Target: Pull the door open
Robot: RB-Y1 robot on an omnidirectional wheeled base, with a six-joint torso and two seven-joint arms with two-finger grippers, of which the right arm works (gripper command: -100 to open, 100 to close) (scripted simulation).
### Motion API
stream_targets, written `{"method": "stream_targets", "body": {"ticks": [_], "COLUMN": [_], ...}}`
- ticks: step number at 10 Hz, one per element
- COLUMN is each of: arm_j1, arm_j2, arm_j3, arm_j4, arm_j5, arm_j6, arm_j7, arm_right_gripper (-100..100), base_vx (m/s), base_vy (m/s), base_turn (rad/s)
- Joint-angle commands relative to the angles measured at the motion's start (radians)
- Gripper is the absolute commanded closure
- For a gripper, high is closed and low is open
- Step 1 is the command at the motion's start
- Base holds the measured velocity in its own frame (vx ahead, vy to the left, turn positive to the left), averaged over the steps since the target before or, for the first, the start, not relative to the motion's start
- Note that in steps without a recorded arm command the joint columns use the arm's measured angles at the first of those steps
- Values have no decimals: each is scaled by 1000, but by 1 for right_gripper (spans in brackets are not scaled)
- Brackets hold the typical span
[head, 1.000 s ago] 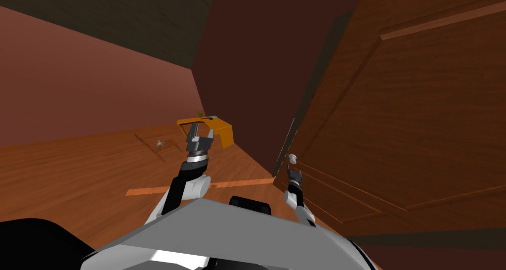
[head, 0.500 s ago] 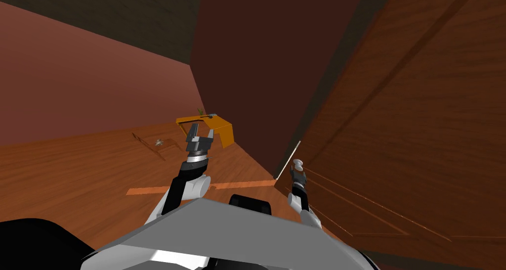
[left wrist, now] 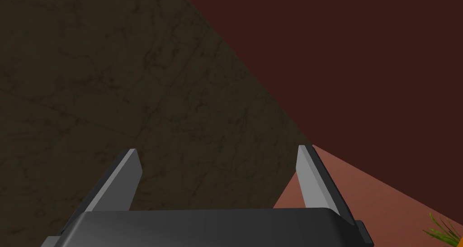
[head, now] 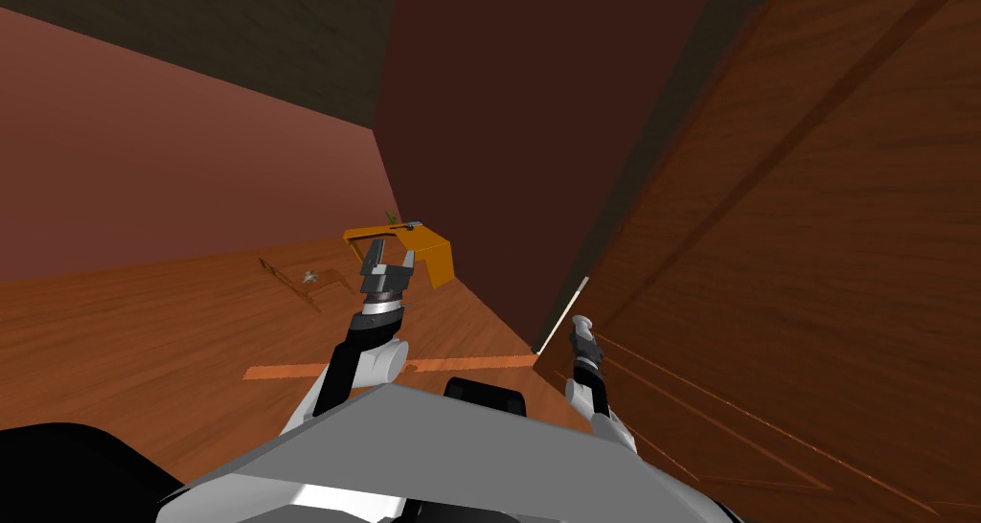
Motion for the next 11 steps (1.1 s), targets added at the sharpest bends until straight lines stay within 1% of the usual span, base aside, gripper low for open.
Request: {"method": "stream_targets", "body": {"ticks": [1,5,6,8,10,11], "arm_j1": [1,1,5,8,12,15], "arm_j2": [3,3,-6,-11,-19,-26], "arm_j3": [2,2,20,35,57,74], "arm_j4": [-3,-3,-5,-6,-8,-9], "arm_j5": [1,1,13,23,37,48], "arm_j6": [4,4,5,5,4,4], "arm_j7": [2,2,-22,-41,-70,-92], "arm_right_gripper": [100,100,100,100,100,100], "base_vx": [-9,-4,-156,-197,-223,-264], "base_vy": [-3,0,-36,-26,-8,-35], "base_turn": [0,3,119,107,104,142]}}
